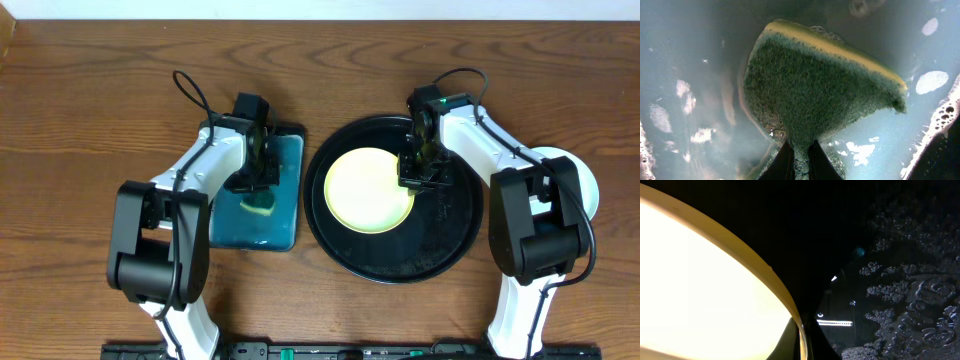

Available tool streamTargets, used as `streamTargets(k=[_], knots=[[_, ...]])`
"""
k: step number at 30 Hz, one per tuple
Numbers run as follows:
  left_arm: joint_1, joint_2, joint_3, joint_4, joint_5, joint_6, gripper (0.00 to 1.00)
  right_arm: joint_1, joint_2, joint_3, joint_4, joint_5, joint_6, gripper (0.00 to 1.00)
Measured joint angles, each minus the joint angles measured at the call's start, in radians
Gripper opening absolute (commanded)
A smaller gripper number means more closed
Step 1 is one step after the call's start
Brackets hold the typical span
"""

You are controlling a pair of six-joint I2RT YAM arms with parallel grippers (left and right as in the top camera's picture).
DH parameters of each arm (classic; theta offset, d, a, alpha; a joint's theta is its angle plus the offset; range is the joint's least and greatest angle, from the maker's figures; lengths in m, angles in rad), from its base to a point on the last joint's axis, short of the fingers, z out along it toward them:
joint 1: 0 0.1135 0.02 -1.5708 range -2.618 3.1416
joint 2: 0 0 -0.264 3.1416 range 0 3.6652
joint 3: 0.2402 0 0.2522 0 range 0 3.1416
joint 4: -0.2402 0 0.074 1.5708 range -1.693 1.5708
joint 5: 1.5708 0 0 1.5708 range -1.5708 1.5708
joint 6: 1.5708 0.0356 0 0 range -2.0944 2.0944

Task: Clean dirty plates on tray and stack at the side
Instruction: 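Carry the sponge left and lower it into the teal water tray, then release the sponge in the water tray and hold the left gripper above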

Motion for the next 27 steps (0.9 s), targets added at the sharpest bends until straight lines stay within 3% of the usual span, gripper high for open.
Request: streamTargets(k=[23,24,25,26,27], knots=[[0.0,0.033,0.025,-0.021,0.003,0.0,0.08,0.0,0.0,0.0,0.0,0.0,0.0,0.01],[0.0,0.033,0.025,-0.021,0.003,0.0,0.16,0.0,0.0,0.0,0.0,0.0,0.0,0.01],[0.0,0.033,0.025,-0.021,0.003,0.005,0.31,0.0,0.0,0.0,0.0,0.0,0.0,0.01],[0.0,0.035,0.025,-0.019,0.005,0.005,0.56,0.0,0.0,0.0,0.0,0.0,0.0,0.01],[-0.001,0.037,0.026,-0.015,0.013,0.006,0.7,0.0,0.0,0.0,0.0,0.0,0.0,0.01]])
